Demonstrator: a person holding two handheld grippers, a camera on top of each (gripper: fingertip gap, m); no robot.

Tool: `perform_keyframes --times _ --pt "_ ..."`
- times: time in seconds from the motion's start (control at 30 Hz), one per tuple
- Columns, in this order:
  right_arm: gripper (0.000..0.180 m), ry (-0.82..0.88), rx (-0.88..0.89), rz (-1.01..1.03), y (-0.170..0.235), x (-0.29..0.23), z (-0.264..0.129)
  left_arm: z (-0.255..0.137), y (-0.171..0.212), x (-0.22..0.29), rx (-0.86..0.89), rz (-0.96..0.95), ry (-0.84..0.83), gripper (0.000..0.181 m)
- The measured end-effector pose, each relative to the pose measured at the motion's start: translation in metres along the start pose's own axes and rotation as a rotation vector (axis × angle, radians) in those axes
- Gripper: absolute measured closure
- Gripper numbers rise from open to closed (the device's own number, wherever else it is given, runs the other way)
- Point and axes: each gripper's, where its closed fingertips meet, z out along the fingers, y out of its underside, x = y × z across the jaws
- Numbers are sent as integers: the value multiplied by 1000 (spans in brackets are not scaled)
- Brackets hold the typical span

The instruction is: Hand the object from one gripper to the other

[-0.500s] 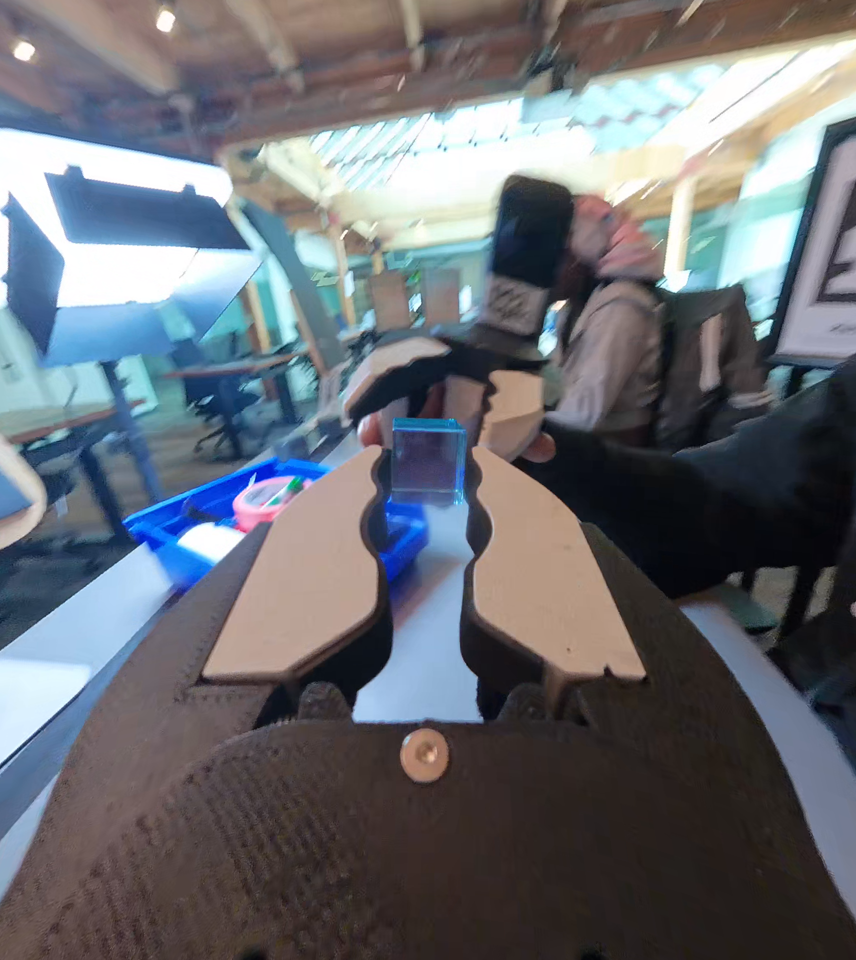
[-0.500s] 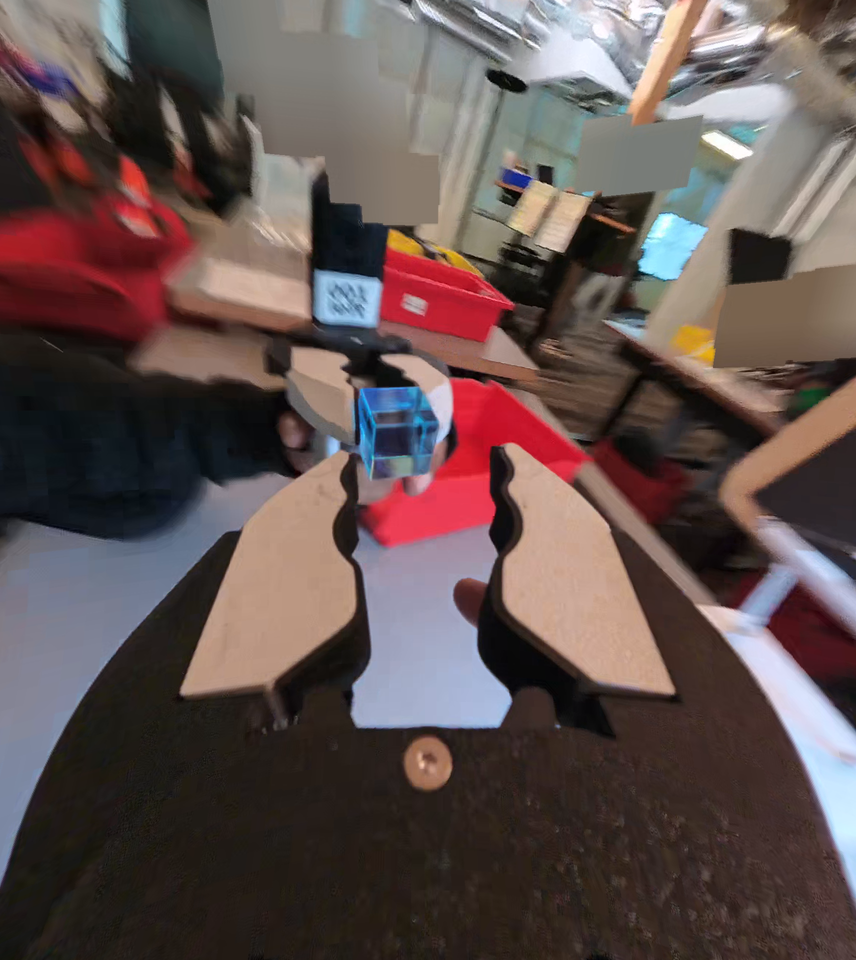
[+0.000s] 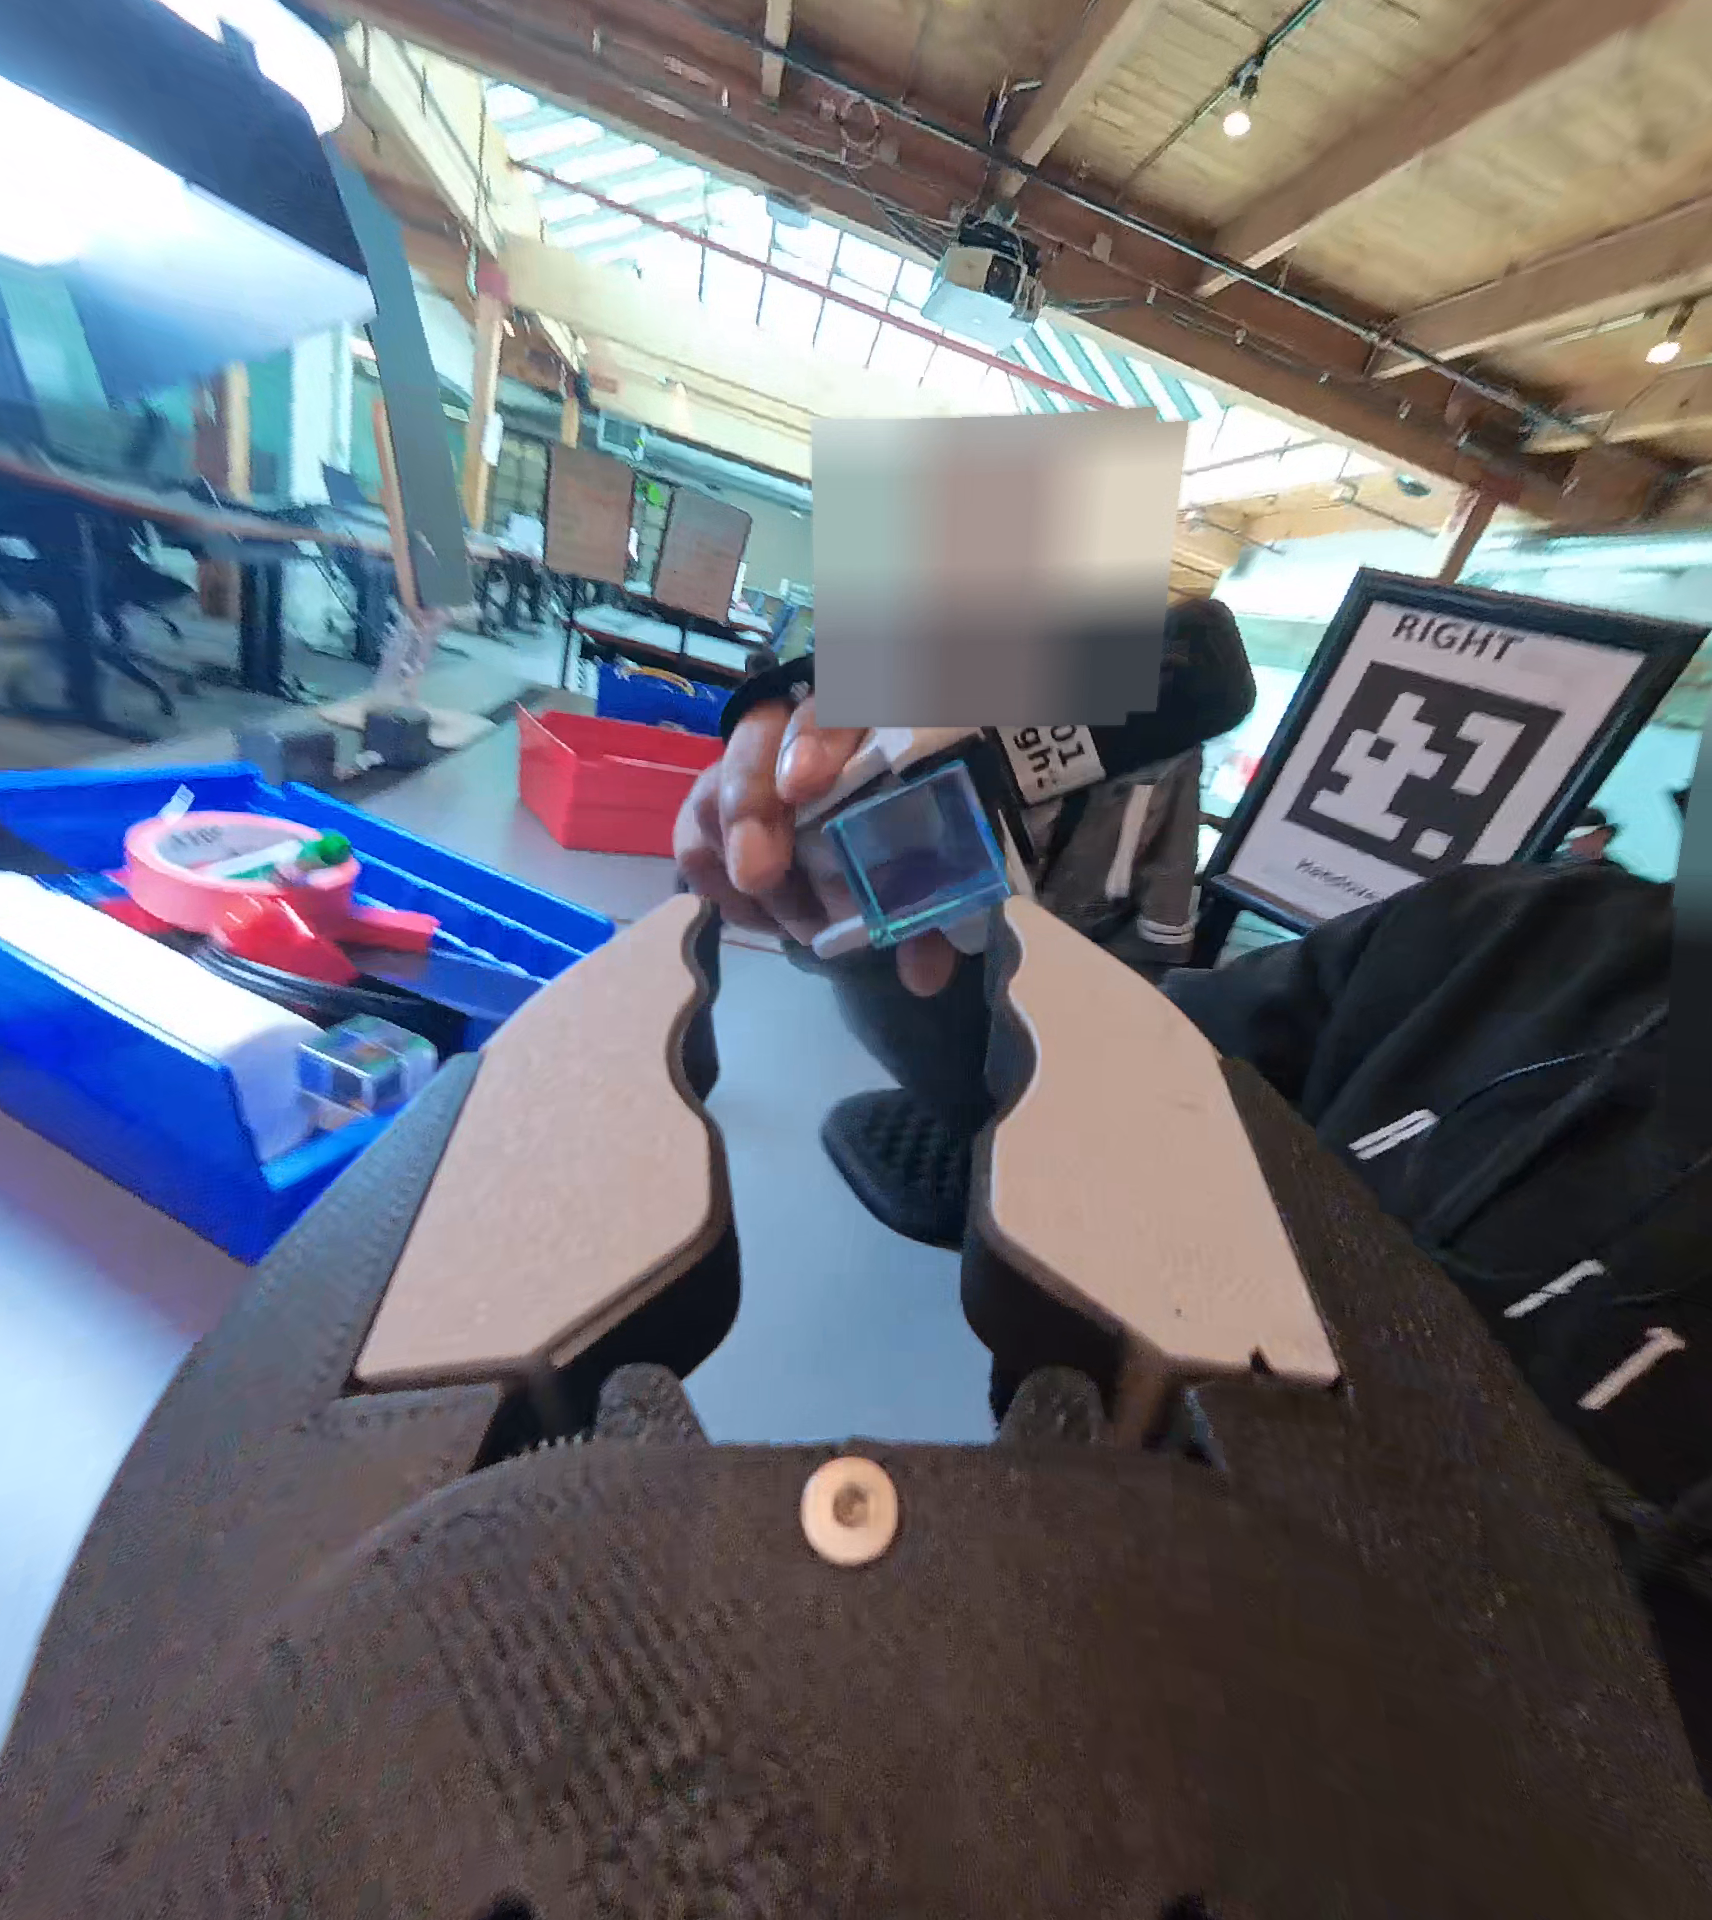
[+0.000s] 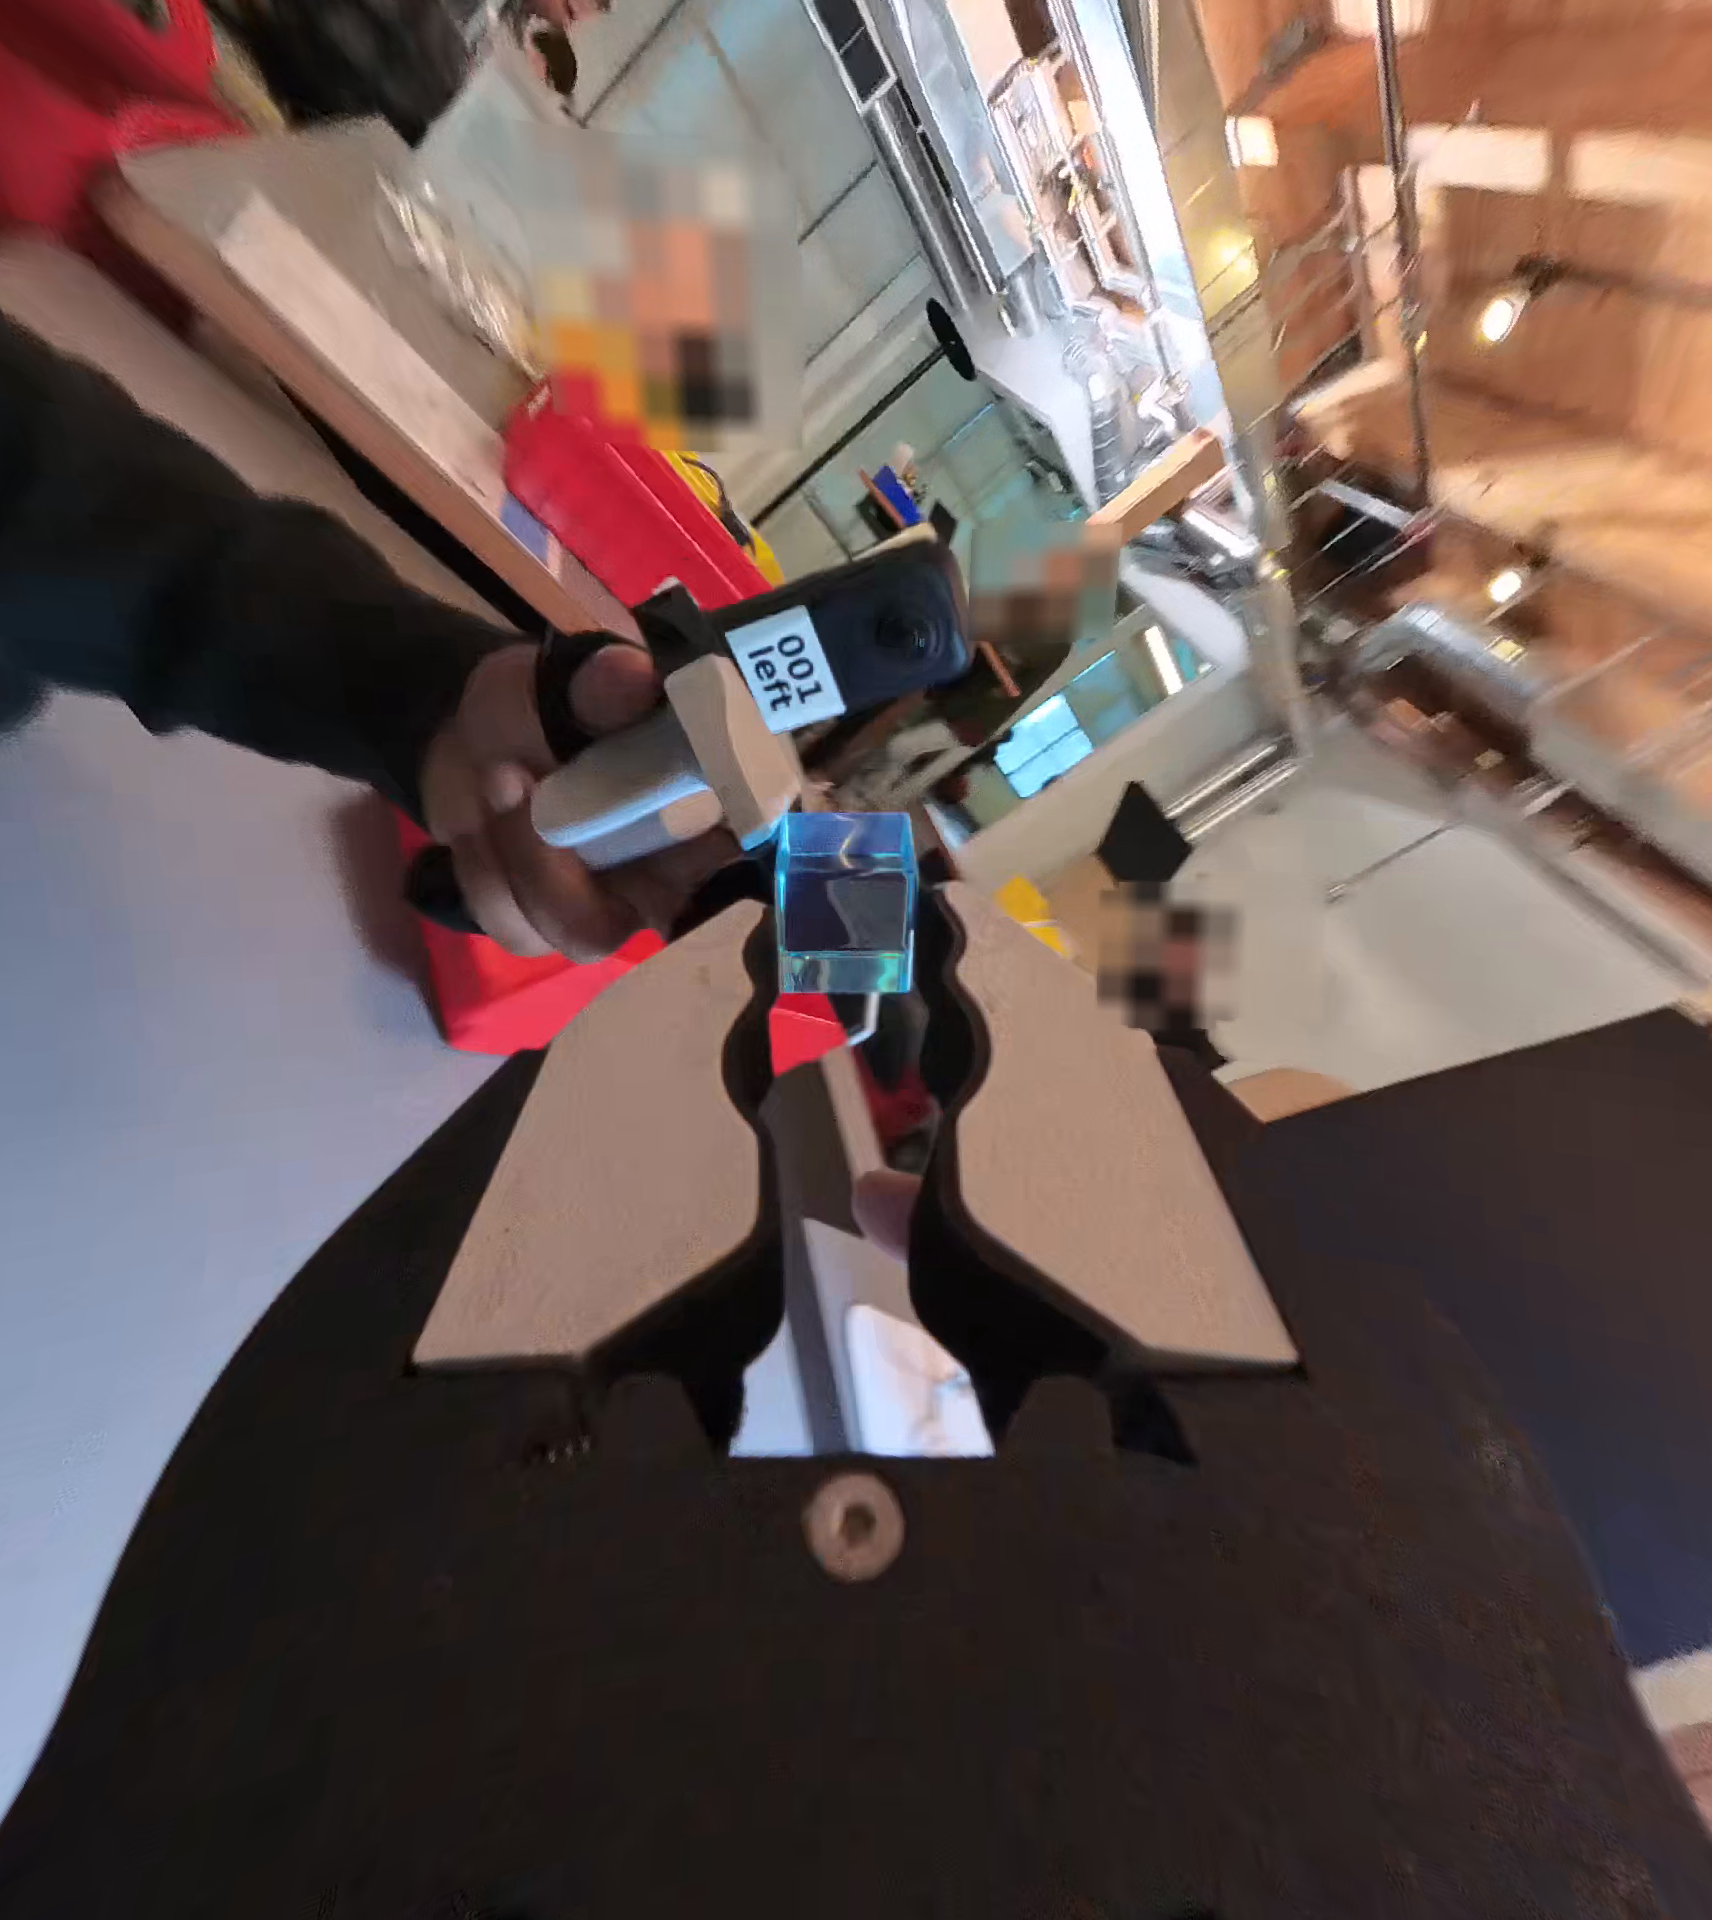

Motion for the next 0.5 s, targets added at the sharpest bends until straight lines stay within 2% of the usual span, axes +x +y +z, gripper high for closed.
perform_keyframes --times 0.2,0.27,0.33,0.37,0.43,0.5 --pt "155 -14 -47 -162 3 -4 -4 8 4 18 -11 -157 142 128" --pt "155 -16 -77 -204 9 -6 -3 10 1 17 1 -158 126 130" --pt "156 -28 -88 -221 11 -11 1 12 4 11 -24 -101 50 140" --pt "155 -21 -92 -236 11 -11 2 11 5 7 -40 -57 12 152" --pt "154 -10 -105 -202 14 -9 4 10 5 5 -68 57 -42 152" --pt "150 -28 -81 -19 14 -6 4 8 1 6 -76 217 -95 152"
